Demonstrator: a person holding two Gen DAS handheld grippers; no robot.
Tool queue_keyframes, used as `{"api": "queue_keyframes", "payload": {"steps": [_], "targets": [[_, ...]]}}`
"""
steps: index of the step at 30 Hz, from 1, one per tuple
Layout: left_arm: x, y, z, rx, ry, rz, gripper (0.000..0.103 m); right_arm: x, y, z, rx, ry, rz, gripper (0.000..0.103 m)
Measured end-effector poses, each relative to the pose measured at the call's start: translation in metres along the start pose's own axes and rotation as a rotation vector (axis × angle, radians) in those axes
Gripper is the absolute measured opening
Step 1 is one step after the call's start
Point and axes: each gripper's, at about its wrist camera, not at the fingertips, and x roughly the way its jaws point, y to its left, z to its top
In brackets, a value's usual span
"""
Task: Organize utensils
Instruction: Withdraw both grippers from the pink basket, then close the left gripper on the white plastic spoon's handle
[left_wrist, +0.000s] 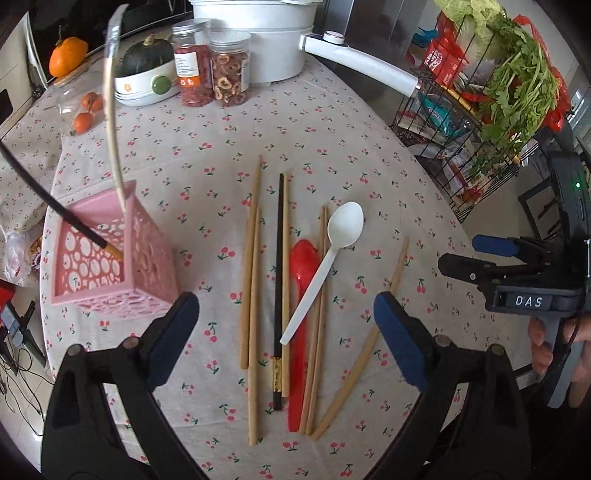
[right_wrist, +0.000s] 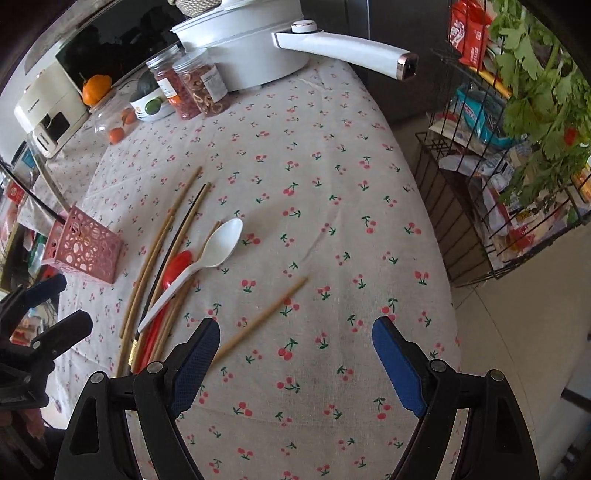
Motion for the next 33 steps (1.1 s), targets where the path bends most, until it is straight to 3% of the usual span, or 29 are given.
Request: {"api": "queue_keyframes", "payload": {"steps": [2, 4, 10, 19, 21, 22, 27, 33], "targets": [[0.015, -0.009, 0.012, 0.016, 0.031, -0.038, 0.071, 0.002, -0.009, 0.004, 0.016, 0.004, -0.011, 0.086], [0.032, -0.019, 0.023, 0.044, 0.070, -0.077, 0.059, 0.002, -0.016, 0.009, 0.021, -0.005, -0.025, 0.086], [0.080, -0.043, 0.046, 0.113, 0.156, -0.095, 0.058, 0.007, -0.033, 0.020, 0.059, 0.001, -0.009, 0.086], [0.111, -0.066, 0.060, 0.191, 0.220, -0.037, 0.050, 0.013, -0.043, 0.024, 0.078, 0.017, -0.017, 0.086], [0.114, -0.068, 0.062, 0.203, 0.214, -0.009, 0.046, 0.013, -0.043, 0.025, 0.079, 0.017, -0.022, 0.086], [0.116, -0.067, 0.063, 0.200, 0.219, -0.006, 0.039, 0.014, -0.043, 0.025, 0.079, 0.016, -0.022, 0.086], [0.108, -0.064, 0.061, 0.181, 0.189, 0.003, 0.038, 0.015, -0.042, 0.025, 0.078, 0.018, -0.022, 0.086], [0.049, -0.043, 0.053, 0.107, 0.065, -0.025, 0.038, 0.021, -0.038, 0.026, 0.115, 0.037, 0.027, 0.086]]}}
